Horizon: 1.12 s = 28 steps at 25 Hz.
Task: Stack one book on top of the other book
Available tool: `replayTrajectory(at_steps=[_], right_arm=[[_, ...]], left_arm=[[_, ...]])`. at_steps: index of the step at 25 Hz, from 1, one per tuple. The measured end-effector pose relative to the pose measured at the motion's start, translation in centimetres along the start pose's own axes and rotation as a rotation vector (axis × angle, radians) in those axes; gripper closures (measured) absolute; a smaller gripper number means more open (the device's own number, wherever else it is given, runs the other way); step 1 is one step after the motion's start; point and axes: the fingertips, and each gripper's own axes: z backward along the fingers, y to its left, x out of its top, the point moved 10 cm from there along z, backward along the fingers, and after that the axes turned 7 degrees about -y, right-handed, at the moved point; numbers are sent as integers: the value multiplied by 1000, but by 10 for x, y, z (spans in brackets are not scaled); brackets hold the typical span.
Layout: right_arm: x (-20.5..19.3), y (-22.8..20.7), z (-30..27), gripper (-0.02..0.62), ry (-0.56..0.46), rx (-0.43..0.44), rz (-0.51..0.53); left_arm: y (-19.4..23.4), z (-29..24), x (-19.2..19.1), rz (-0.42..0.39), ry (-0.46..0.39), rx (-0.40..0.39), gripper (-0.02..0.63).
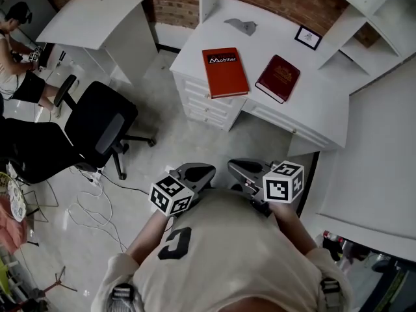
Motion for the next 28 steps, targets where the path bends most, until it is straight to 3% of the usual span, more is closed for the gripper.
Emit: replayTrajectory(at_steps=[6,12,28], right_arm=[[1,8,-20,586,20,-11,17],[0,10,-28,586,41,-22,19],[26,-41,-4,586,28,27,-54]], left_arm=[[16,16,-2,9,-8,-4,599],[19,19,0,-11,14,-70,598],[9,-31,22,-57,80,-22,598]])
